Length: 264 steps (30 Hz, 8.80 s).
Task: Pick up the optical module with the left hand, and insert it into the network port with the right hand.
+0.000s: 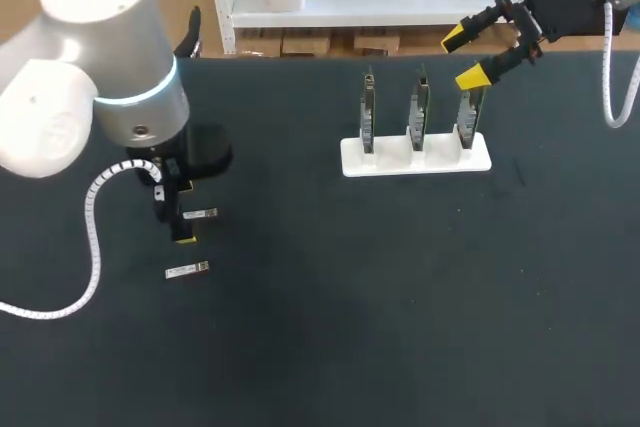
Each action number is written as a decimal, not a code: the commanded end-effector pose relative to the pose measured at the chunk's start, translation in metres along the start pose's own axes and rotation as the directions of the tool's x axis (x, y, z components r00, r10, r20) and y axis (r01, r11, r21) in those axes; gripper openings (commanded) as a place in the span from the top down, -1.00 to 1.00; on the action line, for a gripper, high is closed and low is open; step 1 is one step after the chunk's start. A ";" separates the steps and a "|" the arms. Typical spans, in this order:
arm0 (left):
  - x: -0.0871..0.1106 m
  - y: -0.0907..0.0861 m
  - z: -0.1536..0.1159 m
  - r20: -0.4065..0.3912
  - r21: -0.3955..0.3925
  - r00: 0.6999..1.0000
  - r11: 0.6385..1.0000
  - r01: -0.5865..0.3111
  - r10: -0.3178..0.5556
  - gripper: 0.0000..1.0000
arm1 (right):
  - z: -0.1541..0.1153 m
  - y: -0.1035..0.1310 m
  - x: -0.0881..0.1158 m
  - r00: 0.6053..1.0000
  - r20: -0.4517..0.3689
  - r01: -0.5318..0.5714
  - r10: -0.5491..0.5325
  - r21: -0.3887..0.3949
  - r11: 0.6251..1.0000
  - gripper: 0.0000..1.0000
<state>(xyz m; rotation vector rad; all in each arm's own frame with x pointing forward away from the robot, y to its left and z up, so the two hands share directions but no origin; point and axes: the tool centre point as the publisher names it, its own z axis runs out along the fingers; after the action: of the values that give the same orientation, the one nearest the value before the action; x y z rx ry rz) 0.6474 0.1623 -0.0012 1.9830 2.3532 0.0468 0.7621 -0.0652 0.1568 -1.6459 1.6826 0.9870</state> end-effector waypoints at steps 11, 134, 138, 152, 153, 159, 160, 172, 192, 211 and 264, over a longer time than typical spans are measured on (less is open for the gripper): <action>0.002 -0.002 0.010 -0.012 0.037 1.000 0.999 0.002 -0.002 -1.00 | 0.000 0.001 0.000 1.000 0.001 0.002 -0.002 0.003 1.000 -1.00; -0.236 0.068 -0.183 0.951 -0.086 0.284 0.989 -0.122 0.118 1.00 | 0.000 0.001 0.000 1.000 0.001 0.002 -0.002 0.003 1.000 -1.00; -0.257 0.070 -0.182 0.956 -0.080 0.270 0.987 -0.136 0.115 1.00 | 0.000 0.001 0.000 1.000 0.001 0.002 -0.002 0.003 1.000 -1.00; -0.323 0.076 -0.179 0.980 -0.030 0.187 0.983 -0.180 0.064 1.00 | 0.000 0.001 0.000 1.000 0.001 0.002 -0.002 0.003 1.000 -1.00; -0.325 0.075 -0.178 0.982 -0.023 0.178 0.984 -0.177 0.055 1.00 | 0.000 0.001 0.000 1.000 0.001 0.002 -0.002 0.003 1.000 -1.00; -0.332 0.071 -0.167 0.988 0.041 0.153 0.986 -0.164 -0.016 1.00 | 0.000 0.001 0.000 1.000 0.001 0.002 -0.002 0.003 1.000 -1.00; -0.333 0.070 -0.165 0.989 0.049 0.149 0.985 -0.163 -0.024 1.00 | 0.000 0.001 0.000 1.000 0.001 0.002 -0.002 0.003 1.000 -1.00; -0.350 0.065 -0.155 0.992 0.077 0.114 0.987 -0.143 -0.061 1.00 | 0.000 0.001 0.000 1.000 0.001 0.002 -0.002 0.003 1.000 -1.00; -0.371 0.070 -0.162 0.989 0.101 0.120 0.983 -0.154 -0.083 1.00 | 0.000 0.001 0.000 1.000 0.001 0.002 -0.002 0.003 1.000 -1.00; -0.369 0.074 -0.160 0.984 0.131 0.134 0.983 -0.128 -0.113 1.00 | 0.000 0.001 0.000 1.000 0.001 0.002 -0.002 0.003 1.000 -1.00; -0.366 0.064 -0.158 0.983 0.154 0.130 0.974 -0.165 -0.133 1.00 | -0.009 -0.007 -0.013 0.999 -0.002 0.039 -0.039 0.022 0.999 -1.00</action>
<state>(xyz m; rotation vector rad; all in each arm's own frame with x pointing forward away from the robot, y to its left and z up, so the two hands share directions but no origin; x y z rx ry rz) 0.7609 -0.1846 0.1711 1.2359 1.3373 -1.2336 0.7704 -0.0645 0.1667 -1.6544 1.6495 0.9502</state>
